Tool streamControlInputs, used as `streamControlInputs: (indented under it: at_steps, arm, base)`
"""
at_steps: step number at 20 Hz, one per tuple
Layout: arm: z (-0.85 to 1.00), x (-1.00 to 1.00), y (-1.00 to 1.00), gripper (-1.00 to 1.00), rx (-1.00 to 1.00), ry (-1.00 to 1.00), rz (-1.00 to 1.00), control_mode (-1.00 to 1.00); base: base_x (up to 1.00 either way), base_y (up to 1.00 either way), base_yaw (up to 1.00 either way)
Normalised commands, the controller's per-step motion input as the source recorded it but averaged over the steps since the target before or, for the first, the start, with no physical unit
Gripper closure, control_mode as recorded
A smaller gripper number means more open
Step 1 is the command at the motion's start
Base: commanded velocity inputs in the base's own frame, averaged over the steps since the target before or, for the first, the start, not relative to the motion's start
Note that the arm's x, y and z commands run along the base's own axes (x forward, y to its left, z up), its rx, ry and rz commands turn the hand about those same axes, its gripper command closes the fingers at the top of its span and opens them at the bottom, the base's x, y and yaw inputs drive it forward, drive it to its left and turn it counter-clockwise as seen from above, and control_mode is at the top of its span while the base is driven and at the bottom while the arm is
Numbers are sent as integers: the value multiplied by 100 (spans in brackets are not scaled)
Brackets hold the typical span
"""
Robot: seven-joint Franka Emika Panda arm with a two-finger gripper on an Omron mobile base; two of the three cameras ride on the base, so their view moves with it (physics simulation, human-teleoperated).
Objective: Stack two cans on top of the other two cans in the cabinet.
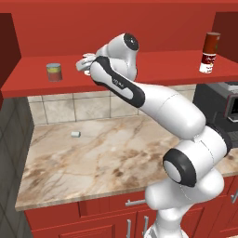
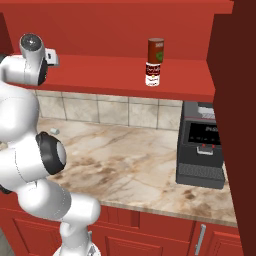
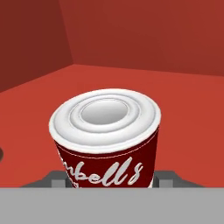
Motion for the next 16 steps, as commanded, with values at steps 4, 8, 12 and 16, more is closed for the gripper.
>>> streamControlInputs:
  at_steps: [4, 8, 12, 16]
  arm:
    - [-1, 0, 0, 100, 0, 0, 1, -100]
    - [0, -2, 0, 100, 0, 0, 3, -100]
    - [7, -26, 0, 100, 0, 0, 6, -100]
    - [17, -39, 5, 100, 0, 0, 6, -100]
  base:
    - [0, 0, 0]
    - [0, 0, 0]
    - [0, 0, 0]
    - [0, 0, 0]
